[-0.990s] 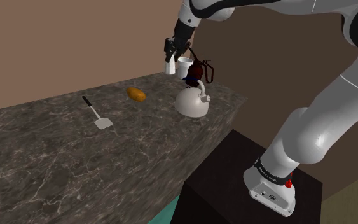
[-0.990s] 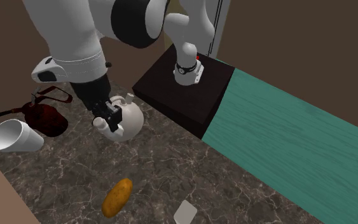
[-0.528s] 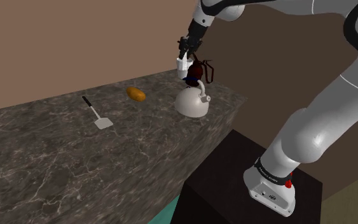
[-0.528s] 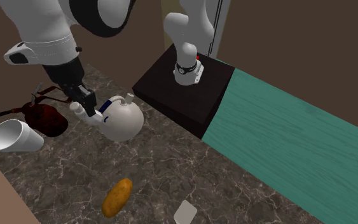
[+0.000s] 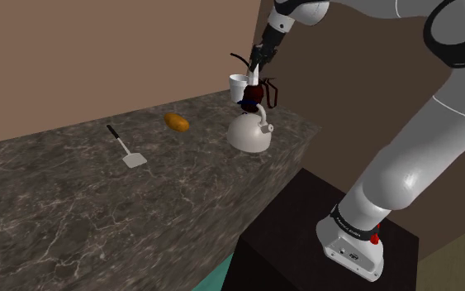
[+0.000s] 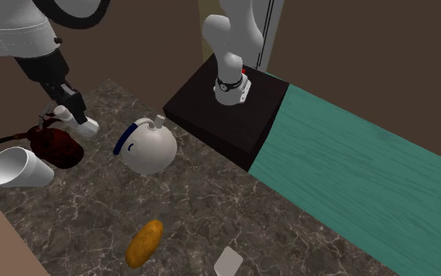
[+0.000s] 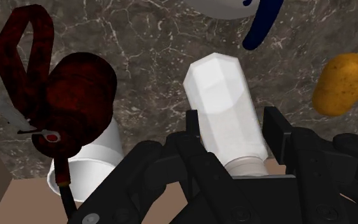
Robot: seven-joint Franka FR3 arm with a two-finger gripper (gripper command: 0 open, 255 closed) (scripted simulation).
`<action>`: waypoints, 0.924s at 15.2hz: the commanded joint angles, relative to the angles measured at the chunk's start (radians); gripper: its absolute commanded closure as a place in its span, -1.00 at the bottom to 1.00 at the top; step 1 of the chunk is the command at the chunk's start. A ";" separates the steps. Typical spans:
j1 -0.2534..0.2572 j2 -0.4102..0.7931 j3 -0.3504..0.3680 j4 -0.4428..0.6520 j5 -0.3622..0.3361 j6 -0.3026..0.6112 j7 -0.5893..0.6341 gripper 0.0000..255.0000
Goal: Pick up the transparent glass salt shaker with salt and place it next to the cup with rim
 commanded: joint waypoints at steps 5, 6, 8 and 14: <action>-0.066 0.089 -0.077 0.105 0.051 -0.048 -0.154 1.00; -0.079 0.108 -0.089 0.129 0.061 -0.059 -0.179 1.00; -0.106 0.150 -0.111 0.181 0.084 -0.083 -0.229 1.00; -0.204 0.303 -0.163 0.376 0.162 -0.173 -0.367 1.00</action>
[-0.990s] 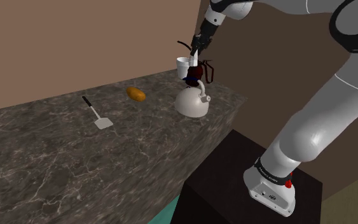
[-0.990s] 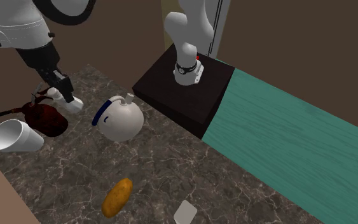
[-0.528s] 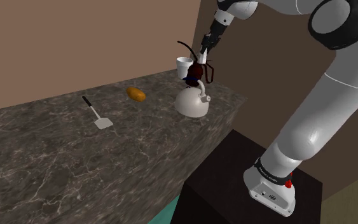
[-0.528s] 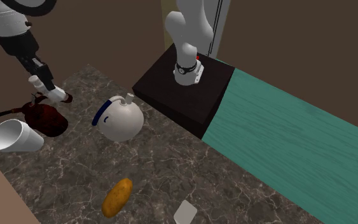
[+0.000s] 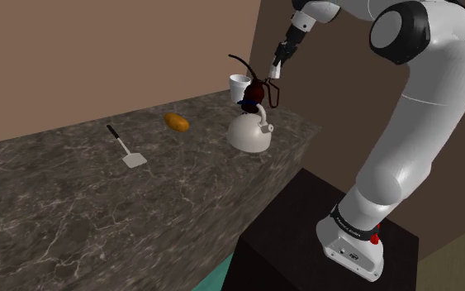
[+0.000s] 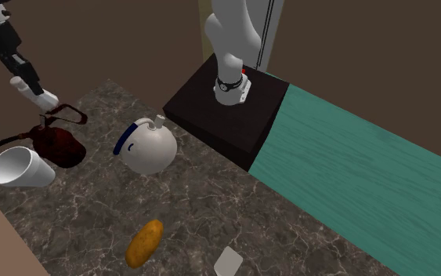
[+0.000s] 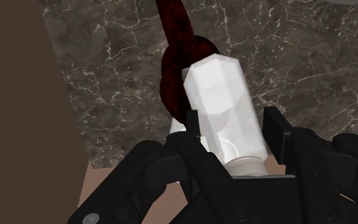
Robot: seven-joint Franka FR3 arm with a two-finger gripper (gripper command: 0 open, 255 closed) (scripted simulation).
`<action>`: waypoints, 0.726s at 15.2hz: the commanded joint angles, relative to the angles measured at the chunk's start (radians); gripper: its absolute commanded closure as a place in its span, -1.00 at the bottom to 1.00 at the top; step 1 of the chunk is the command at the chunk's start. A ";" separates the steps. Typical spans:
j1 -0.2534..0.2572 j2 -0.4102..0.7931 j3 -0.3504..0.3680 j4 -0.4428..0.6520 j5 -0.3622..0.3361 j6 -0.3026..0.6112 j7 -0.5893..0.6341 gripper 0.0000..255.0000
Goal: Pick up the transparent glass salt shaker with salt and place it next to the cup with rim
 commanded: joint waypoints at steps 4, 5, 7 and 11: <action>-0.065 0.099 -0.018 0.101 0.050 -0.031 -0.079 1.00; -0.063 0.098 -0.018 0.087 0.051 -0.018 -0.082 1.00; -0.061 0.098 -0.016 0.060 0.053 0.008 -0.089 1.00; -0.057 0.101 -0.014 0.011 0.060 0.058 -0.103 1.00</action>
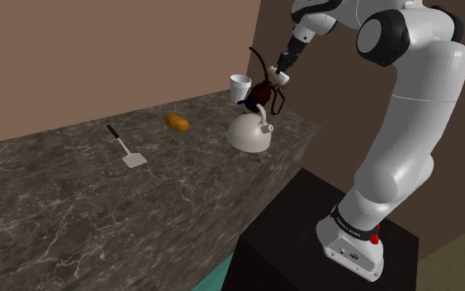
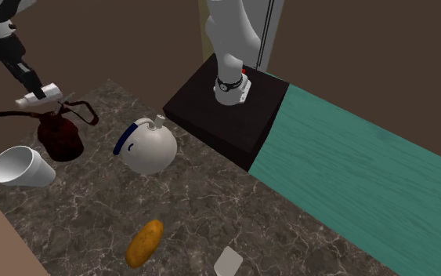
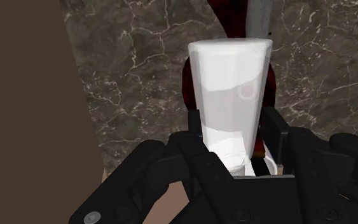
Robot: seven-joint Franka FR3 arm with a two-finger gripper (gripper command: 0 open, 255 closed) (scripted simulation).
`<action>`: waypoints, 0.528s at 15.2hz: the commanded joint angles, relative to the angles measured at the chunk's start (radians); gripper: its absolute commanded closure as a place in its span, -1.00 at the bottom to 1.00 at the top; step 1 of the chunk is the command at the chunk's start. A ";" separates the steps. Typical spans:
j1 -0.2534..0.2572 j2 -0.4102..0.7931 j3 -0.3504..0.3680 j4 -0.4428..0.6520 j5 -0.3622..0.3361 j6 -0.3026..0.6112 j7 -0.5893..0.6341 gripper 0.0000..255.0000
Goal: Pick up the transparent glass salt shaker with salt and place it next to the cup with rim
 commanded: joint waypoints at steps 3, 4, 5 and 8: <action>0.002 0.007 0.003 -0.043 0.009 0.047 -0.015 1.00; 0.002 0.009 0.004 -0.053 0.011 0.059 -0.019 1.00; 0.003 0.011 0.005 -0.064 0.014 0.071 -0.023 1.00; 0.004 0.019 0.007 -0.093 0.023 0.106 -0.035 1.00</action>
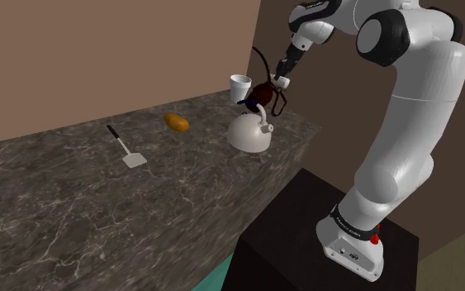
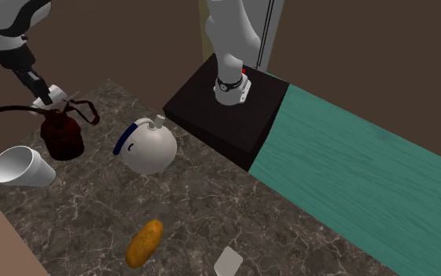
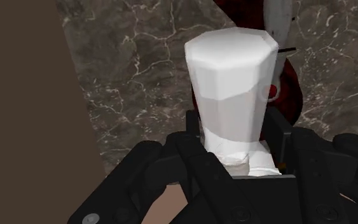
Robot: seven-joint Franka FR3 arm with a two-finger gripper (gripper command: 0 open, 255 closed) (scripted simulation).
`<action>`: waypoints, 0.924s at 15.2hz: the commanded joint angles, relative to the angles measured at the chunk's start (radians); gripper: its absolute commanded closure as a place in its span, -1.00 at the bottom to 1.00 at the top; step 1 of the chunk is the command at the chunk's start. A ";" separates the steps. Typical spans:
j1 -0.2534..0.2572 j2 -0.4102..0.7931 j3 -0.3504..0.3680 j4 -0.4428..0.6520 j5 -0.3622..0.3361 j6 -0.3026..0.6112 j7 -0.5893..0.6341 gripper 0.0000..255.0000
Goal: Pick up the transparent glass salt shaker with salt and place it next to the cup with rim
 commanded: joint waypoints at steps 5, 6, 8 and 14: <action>0.000 0.035 0.010 -0.053 0.023 0.063 -0.028 1.00; 0.000 0.039 0.011 -0.061 0.026 0.074 -0.032 1.00; -0.001 0.048 0.014 -0.075 0.034 0.096 -0.041 1.00; -0.005 0.078 0.024 -0.114 0.061 0.158 -0.071 1.00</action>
